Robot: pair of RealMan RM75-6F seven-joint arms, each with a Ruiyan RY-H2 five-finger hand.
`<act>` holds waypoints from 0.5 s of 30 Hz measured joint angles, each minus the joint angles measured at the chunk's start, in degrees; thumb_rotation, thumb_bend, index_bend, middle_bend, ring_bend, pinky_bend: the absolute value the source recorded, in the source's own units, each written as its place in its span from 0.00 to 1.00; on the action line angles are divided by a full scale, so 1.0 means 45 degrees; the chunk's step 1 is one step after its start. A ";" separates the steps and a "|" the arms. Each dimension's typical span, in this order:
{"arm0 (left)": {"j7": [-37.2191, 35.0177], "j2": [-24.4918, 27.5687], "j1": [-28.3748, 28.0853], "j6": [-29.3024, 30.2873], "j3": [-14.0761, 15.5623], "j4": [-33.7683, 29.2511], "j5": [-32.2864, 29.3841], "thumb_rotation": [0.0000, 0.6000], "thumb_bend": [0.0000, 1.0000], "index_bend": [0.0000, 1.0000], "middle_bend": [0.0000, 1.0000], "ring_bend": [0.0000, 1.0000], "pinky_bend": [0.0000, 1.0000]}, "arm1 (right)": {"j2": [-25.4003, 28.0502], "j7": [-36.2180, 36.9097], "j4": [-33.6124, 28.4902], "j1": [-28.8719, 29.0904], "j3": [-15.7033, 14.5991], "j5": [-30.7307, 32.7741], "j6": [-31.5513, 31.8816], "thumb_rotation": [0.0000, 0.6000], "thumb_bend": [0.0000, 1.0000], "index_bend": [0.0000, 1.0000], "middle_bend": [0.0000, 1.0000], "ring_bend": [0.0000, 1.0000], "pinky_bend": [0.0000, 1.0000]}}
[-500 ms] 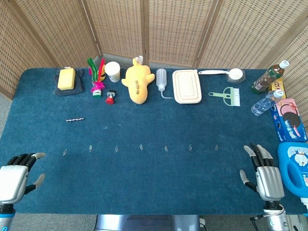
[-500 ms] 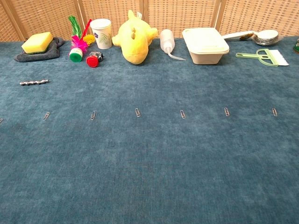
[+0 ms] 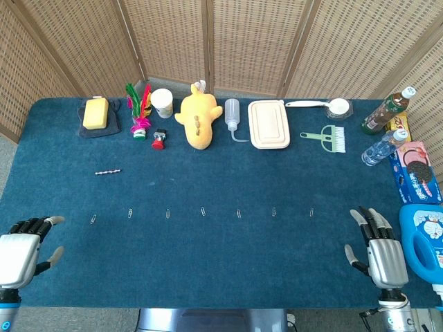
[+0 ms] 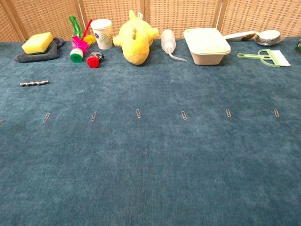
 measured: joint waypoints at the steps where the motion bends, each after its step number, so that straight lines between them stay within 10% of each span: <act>1: 0.0049 0.0078 -0.0074 -0.0050 -0.0080 -0.0041 -0.0052 1.00 0.44 0.29 0.40 0.36 0.31 | 0.0000 0.0014 0.0015 -0.0025 0.0001 0.0020 0.0030 1.00 0.39 0.14 0.13 0.08 0.14; 15: 0.1910 0.0300 -0.2720 -0.3023 -0.1871 0.0456 -0.2511 1.00 0.44 0.30 0.51 0.49 0.44 | -0.0021 0.0212 0.0320 -0.0268 -0.0018 0.0308 0.0142 1.00 0.39 0.14 0.13 0.08 0.14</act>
